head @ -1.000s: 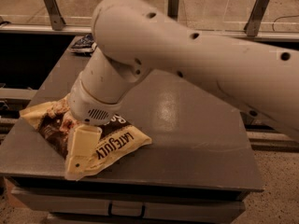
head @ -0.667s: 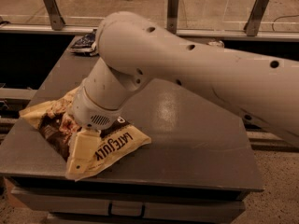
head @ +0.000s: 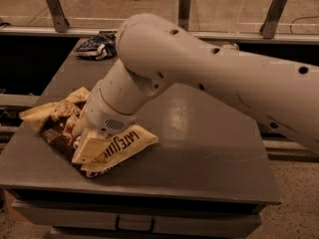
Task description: Pick brown chip bag
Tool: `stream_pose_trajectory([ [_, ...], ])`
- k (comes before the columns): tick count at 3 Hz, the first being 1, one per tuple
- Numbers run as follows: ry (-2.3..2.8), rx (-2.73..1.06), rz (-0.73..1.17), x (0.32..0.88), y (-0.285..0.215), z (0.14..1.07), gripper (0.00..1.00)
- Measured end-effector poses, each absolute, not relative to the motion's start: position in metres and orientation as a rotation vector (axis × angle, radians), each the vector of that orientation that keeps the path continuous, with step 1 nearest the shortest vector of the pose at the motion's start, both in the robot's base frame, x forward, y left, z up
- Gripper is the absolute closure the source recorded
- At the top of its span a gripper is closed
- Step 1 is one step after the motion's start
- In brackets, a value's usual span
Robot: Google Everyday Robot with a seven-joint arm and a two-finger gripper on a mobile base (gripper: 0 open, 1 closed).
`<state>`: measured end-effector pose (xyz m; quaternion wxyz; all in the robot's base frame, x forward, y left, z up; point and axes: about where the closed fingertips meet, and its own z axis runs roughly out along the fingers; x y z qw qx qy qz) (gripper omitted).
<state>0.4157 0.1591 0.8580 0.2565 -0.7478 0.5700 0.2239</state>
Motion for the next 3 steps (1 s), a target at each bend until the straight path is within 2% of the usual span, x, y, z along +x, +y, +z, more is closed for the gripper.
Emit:
stream_pose_trajectory([
  [1,1.485,-1.985,0.587,0.423,0.156,0.898,0.87],
  [2,1.405,-1.932,0.563,0.429,0.156,0.946,1.00],
  [3,1.358,-1.880,0.544,0.439,0.162,0.979,1.00],
])
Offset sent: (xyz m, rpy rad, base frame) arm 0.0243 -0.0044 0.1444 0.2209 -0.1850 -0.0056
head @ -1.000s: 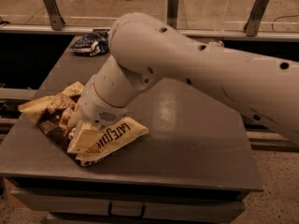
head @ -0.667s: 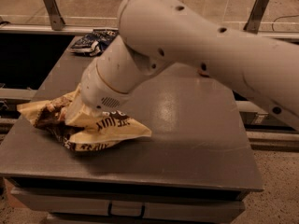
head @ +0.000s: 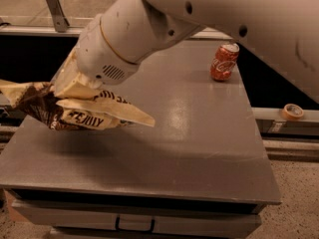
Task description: Pick brown chip bag
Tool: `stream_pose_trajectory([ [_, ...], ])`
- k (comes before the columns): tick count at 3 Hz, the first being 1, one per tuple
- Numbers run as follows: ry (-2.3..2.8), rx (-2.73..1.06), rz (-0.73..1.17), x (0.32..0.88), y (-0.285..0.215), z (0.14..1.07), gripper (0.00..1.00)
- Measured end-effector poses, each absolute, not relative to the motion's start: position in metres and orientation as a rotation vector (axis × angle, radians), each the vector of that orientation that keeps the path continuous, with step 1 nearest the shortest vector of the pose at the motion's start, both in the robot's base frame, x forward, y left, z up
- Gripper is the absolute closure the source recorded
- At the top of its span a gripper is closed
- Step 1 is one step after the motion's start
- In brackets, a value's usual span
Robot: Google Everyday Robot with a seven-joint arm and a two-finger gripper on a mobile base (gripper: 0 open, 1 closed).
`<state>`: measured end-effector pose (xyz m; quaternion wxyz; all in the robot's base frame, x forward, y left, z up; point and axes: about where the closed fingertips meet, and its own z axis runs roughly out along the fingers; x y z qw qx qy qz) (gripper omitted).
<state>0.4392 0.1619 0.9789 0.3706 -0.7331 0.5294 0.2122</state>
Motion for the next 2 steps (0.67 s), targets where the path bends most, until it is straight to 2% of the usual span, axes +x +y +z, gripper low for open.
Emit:
stream_pose_trajectory([
  [1,1.310,-1.795,0.521,0.470,0.169,1.013,1.00],
  [2,1.296,-1.782,0.514,0.472,0.170,1.024,1.00],
])
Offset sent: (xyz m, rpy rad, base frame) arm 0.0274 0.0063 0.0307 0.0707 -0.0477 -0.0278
